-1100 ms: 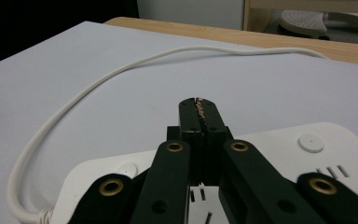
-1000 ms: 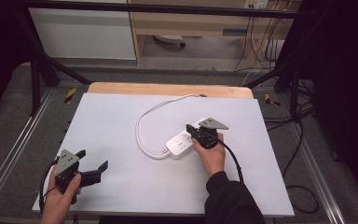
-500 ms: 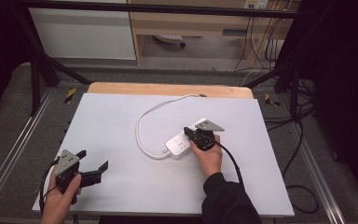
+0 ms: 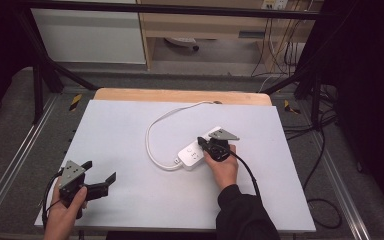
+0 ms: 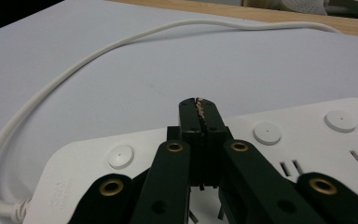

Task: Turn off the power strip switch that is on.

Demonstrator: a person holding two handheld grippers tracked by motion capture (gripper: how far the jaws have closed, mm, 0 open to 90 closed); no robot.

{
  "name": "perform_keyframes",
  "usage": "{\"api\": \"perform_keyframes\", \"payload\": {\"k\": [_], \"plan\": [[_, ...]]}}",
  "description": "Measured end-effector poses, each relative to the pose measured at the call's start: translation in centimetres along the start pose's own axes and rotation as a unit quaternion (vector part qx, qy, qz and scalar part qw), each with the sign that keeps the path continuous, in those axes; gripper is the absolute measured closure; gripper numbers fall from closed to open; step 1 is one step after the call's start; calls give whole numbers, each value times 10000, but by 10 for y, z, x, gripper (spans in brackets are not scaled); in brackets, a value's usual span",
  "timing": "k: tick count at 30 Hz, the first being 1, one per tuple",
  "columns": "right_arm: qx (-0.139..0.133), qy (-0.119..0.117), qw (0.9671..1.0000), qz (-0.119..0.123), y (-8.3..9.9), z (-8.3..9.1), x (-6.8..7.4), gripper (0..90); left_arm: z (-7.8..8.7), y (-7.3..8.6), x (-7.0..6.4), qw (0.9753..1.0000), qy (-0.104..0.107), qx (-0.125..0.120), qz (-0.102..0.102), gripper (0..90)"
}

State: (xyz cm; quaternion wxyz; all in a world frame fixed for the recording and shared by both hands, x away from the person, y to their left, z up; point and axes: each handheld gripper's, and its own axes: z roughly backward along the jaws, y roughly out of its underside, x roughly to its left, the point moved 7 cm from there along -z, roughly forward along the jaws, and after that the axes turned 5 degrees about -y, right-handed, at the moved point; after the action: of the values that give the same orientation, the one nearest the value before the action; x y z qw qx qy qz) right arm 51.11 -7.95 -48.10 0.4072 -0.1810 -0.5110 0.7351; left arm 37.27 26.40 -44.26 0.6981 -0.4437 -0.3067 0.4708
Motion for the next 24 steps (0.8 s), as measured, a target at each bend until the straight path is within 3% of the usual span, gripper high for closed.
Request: {"api": "perform_keyframes", "payload": {"k": [24], "plan": [[127,56,9998,147,4,-3,1,900,0,0,0,10000,-15,2,9,61]]}}
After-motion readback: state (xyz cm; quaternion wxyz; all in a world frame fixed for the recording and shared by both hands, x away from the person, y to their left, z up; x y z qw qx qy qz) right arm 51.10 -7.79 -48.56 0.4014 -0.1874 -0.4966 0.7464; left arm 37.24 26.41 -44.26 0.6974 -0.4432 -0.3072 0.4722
